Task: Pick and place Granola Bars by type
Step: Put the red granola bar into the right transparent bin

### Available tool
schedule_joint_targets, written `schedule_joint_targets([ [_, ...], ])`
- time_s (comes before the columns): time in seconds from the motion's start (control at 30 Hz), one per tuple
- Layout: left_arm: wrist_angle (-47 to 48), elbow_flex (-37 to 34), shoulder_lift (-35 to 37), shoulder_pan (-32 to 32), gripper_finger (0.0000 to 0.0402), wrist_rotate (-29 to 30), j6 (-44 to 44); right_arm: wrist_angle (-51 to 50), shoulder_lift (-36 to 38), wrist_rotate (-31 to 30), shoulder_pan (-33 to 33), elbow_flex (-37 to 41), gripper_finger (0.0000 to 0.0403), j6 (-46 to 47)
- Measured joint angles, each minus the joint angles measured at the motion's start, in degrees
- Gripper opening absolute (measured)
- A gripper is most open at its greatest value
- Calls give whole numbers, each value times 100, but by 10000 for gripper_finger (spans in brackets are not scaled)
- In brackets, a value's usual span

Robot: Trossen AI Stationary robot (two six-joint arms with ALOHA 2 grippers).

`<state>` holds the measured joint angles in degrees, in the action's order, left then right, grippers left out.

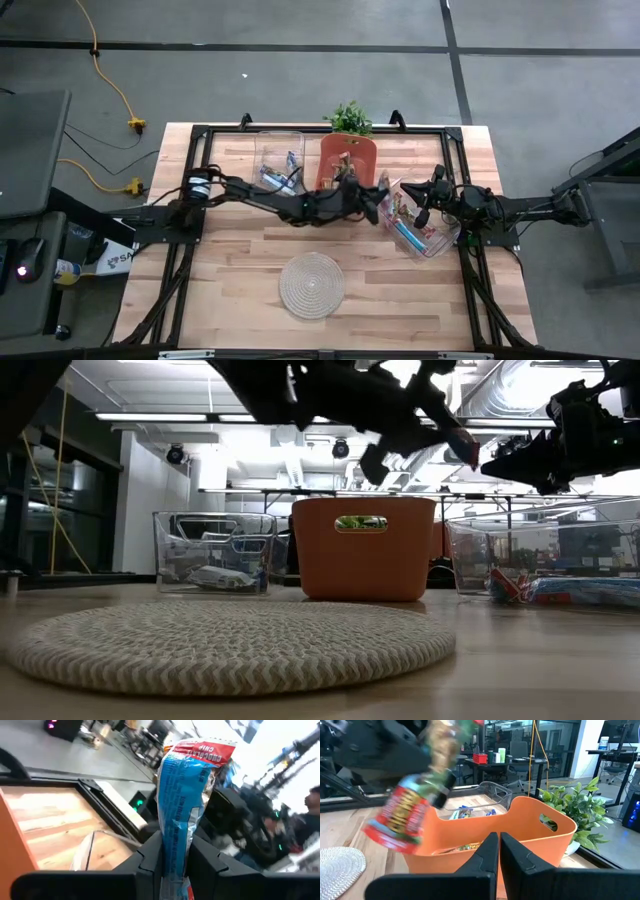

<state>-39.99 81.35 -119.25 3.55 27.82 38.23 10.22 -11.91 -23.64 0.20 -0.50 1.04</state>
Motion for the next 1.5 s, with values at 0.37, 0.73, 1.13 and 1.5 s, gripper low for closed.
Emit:
schedule_joint_targets([
  [0.37, 1969, 1841, -849, -129, 69, 116, 110, -6, -6, 0, 1, 0, 0, 0],
  [0.73, 3308, 2189, -943, -170, 69, 963, 265, -6, -6, 0, -1, 1, 0, 0],
  [1.13, 3186, 2192, -1372, -115, 69, 535, 718, 0, -6, -1, 0, -1, 0, 0],
  [1.5, 2864, 2190, -1413, -129, 69, 291, 162, -6, -6, 0, 1, -1, 0, 0],
])
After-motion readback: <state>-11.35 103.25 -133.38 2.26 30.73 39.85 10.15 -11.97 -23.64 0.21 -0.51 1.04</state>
